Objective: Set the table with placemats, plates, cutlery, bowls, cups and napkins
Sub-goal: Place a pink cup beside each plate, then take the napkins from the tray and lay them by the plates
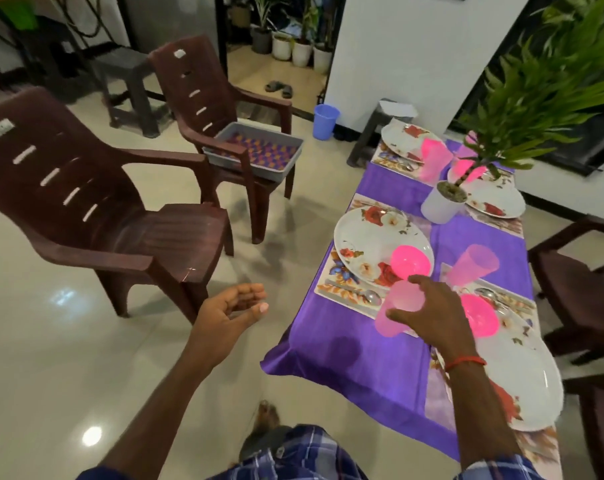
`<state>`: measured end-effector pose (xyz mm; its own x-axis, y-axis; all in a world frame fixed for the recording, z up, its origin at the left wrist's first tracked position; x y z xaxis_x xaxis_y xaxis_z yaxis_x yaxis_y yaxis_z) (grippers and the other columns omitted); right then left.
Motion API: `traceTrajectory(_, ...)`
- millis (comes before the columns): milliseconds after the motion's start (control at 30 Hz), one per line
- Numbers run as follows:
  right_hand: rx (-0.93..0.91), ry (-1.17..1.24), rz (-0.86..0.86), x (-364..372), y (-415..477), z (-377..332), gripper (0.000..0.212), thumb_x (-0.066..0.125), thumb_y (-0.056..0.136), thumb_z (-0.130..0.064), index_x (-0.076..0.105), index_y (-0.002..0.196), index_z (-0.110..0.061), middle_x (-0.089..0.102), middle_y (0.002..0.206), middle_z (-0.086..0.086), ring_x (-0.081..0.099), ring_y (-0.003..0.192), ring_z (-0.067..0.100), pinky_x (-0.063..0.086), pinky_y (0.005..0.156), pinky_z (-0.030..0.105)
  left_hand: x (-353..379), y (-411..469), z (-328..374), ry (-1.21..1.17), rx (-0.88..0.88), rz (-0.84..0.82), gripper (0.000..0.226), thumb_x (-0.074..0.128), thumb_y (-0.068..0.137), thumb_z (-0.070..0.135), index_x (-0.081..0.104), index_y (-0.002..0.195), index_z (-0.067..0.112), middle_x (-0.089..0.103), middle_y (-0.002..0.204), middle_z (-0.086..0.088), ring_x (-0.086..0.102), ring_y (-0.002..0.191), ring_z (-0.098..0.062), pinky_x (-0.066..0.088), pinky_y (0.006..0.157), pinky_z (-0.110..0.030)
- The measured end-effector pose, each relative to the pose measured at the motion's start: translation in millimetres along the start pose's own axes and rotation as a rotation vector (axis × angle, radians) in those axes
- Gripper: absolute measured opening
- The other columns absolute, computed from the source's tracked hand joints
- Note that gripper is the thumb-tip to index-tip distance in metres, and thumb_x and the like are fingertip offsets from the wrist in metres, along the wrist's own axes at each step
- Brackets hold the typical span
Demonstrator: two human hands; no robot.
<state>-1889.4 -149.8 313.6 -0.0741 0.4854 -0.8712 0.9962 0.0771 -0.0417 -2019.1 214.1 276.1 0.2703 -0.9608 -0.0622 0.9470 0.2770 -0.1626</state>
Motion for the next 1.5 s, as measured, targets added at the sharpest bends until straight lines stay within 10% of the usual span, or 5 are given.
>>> traceTrajectory(1033, 0.59, -0.015, 0.172, 41, 48, 97, 0.095, 0.09, 0.07, -0.036, 0.04, 0.149, -0.02, 0.061, 0.136, 0.013, 0.057, 0.123, 0.039, 0.048, 0.101, 0.054, -6, 222, 21, 0.088, 0.027, -0.425, 0.044, 0.078, 0.081, 0.024, 0.068, 0.123, 0.022, 0.076, 0.115, 0.001, 0.071, 0.11, -0.014, 0.058, 0.092, -0.029)
traceTrajectory(1233, 0.605, -0.156, 0.224, 33, 50, 66, 0.115, 0.092, 0.064, -0.048, 0.026, 0.154, -0.02, 0.047, 0.148, 0.018, 0.044, 0.133, 0.046, 0.036, 0.106, 0.061, -16, 266, 35, 0.106, 0.068, -0.504, 0.041, 0.079, 0.081, 0.029, 0.069, 0.12, 0.025, 0.076, 0.113, 0.003, 0.071, 0.107, -0.013, 0.057, 0.087, -0.026)
traceTrajectory(1500, 0.363, -0.247, 0.35, 36, 84, -43, 0.091, 0.086, 0.069, -0.049, 0.044, 0.144, -0.017, 0.054, 0.138, 0.019, 0.047, 0.129, 0.044, 0.038, 0.107, 0.062, -18, 303, 35, 0.114, 0.054, -0.54, 0.05, 0.081, 0.075, 0.044, 0.069, 0.121, 0.028, 0.075, 0.115, 0.004, 0.07, 0.11, -0.014, 0.057, 0.096, -0.037)
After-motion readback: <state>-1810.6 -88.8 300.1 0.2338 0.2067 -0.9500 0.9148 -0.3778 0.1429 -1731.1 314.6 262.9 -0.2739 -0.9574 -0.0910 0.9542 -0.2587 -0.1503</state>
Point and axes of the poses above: each hand's wrist, its own y-axis towards the middle knuckle, its own x-axis out of the palm, z = x × y, the point moved 9 cm from there along y, towards the middle knuckle
